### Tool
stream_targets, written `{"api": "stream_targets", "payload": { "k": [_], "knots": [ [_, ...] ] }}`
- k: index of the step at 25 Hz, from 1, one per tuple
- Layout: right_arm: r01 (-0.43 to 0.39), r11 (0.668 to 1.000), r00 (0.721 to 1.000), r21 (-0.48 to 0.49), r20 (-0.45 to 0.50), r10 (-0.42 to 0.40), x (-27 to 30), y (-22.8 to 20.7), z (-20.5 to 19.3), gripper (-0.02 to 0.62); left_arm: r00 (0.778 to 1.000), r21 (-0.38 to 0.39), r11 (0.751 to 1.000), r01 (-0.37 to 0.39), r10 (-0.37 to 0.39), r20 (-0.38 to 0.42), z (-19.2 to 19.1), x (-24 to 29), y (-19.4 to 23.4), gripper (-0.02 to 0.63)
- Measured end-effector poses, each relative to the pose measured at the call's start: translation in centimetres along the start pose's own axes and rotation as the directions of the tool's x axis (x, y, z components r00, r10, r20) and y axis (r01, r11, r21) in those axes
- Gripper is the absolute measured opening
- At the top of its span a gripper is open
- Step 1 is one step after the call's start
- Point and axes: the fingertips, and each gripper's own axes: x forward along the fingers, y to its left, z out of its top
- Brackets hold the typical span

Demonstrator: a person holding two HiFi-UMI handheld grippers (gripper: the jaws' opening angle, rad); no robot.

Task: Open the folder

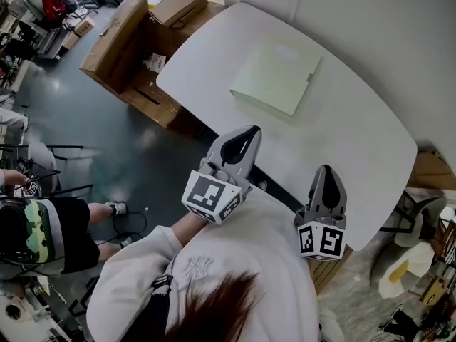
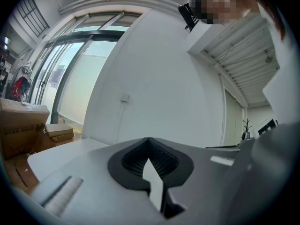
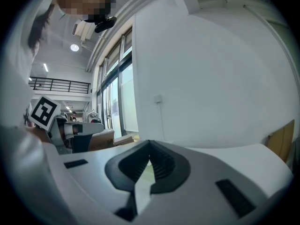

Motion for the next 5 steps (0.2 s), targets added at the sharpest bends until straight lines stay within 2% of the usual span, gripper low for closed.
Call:
{"api": "stream_targets", "payload": {
  "k": [5],
  "knots": [
    [0.002,1.0,1.0,-0.003,0.0,-0.002,-0.21,0.08,-0.25,0.006,1.0,-0.004,1.0,-0.003,0.003,0.001,-0.3,-0.26,0.06,0.008]
  ]
}}
